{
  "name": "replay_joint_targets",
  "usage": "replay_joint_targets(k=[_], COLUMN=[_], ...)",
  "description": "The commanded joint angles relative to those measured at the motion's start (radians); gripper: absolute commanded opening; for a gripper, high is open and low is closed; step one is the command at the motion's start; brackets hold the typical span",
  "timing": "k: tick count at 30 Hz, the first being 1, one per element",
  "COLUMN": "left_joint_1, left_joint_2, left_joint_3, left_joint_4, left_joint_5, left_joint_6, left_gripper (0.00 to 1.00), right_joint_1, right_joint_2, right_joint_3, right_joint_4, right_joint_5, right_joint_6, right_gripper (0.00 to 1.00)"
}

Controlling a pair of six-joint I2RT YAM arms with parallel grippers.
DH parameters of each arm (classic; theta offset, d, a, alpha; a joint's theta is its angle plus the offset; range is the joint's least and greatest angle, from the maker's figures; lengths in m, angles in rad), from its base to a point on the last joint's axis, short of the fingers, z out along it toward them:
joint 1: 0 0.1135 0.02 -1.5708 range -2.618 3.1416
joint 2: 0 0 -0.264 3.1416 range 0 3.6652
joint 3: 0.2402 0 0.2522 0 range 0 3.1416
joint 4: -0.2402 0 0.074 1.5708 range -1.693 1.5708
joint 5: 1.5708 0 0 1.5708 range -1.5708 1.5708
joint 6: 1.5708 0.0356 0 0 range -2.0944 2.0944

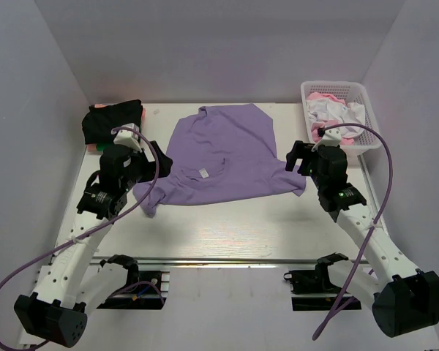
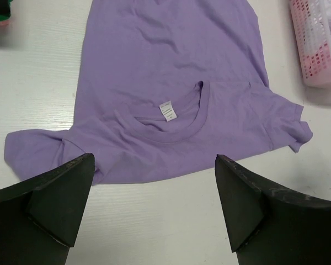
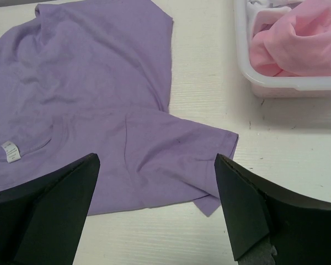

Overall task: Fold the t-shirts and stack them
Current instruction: Flatten out the tshirt

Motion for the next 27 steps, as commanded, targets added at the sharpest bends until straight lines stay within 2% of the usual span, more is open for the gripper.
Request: replay_joint_targets(k=[1,4,8,11,15,20,27], left_joint_1=[-0.002,-0.002,-0.002,-0.002,-0.021,-0.096,-0.185], left_joint_2=[-0.012,-0.003,0.072,0.186,0.311,0.510,0.819], left_joint_3=[0.006,0.006,-0.015,-0.005,0.014,0.101,0.346], left_joint_4=[-0.006,0.020,0.078,0.118,0.220,0.253,0.215], left_joint_5=[-0.004,0.005,0.088,0.224,0.304,0.277,0.186], left_joint_6=[0.012,0.021,0.031,0.040,0.040,0.063,0.110], left_gripper=[1.00,1.00,1.00,1.00,1.00,1.00,1.00], right_joint_1=[-0.003,-0.005,-0.003,-0.002,-0.005,-0.005,-0.008], right_joint_2=[-0.012,-0.014,0.011,0.053,0.112,0.231,0.434], right_joint_3=[-0.006,-0.015,-0.012,0.019,0.051,0.163,0.327], right_joint_4=[0.064,0.081,0.085,0.058,0.024,-0.068,-0.108], right_joint_5=[0.016,0.007,-0.011,-0.010,-0.011,-0.027,-0.088], right_joint_6=[0.006,0.003,-0.001,-0.004,-0.010,-0.020,-0.056], right_gripper=[0.90,0.90,0.90,0.90,0.90,0.90,0.90])
